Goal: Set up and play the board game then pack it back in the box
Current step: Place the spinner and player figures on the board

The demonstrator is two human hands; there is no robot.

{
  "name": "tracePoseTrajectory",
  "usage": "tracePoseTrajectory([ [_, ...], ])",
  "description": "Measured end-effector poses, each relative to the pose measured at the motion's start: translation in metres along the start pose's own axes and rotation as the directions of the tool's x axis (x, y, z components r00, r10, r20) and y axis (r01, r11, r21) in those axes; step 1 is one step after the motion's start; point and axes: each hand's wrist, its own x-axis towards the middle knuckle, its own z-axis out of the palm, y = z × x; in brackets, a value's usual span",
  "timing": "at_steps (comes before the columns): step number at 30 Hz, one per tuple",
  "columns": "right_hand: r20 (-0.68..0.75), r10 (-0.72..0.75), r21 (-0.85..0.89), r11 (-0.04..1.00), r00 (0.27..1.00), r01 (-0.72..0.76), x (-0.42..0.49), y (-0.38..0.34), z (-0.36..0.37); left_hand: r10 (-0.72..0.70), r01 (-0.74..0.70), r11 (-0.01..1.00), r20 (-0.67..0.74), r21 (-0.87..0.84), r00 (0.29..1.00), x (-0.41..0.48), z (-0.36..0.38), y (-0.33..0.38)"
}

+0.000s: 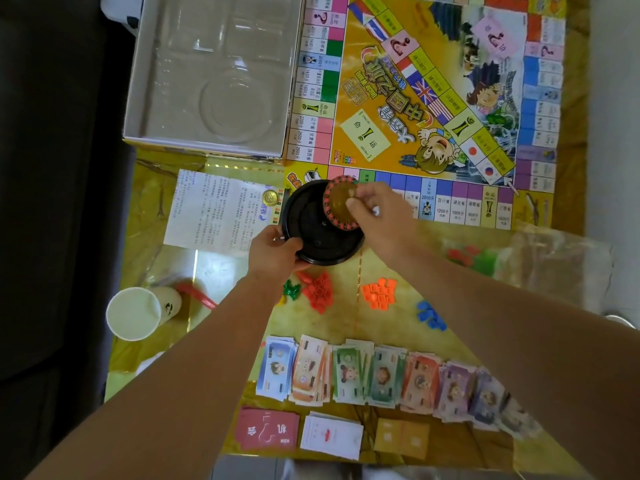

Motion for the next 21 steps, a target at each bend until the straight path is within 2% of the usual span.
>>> tracePoseTrajectory([
  [3, -0.064, 0.135, 0.092, 0.987, 0.989, -0.129, 0.006, 0.012, -0.019, -0.010, 0.010, 1.000, -0.022, 0.027, 1.000, 0.006, 0.012, 0.000],
  [7, -0.142, 0.219, 0.064, 0.975, 0.965, -0.212, 0.012, 0.033, -0.039, 0.001, 0.006, 0.993, -0.059, 0.120, 0.998, 0.015, 0.032, -0.004],
  [14, -0.132, 0.284, 0.022, 0.959, 0.950, -0.284, 0.016, 0.061, -0.052, 0.089, -0.061, 0.927, -0.059, 0.369, 0.994, 0.038, 0.057, -0.018],
  [16, -0.117, 0.278, 0.018, 0.961, 0.953, -0.278, 0.016, 0.066, -0.052, 0.146, -0.086, 0.863, -0.082, 0.499, 0.986, 0.034, 0.061, -0.014],
  [18, -0.101, 0.270, 0.006, 0.963, 0.958, -0.271, 0.017, 0.067, -0.052, 0.239, -0.092, 0.726, -0.124, 0.682, 0.963, 0.029, 0.064, -0.010],
  [21, -0.092, 0.283, 0.035, 0.959, 0.955, -0.281, 0.018, 0.068, -0.053, 0.368, -0.118, 0.610, -0.149, 0.783, 0.918, 0.018, 0.066, -0.006],
])
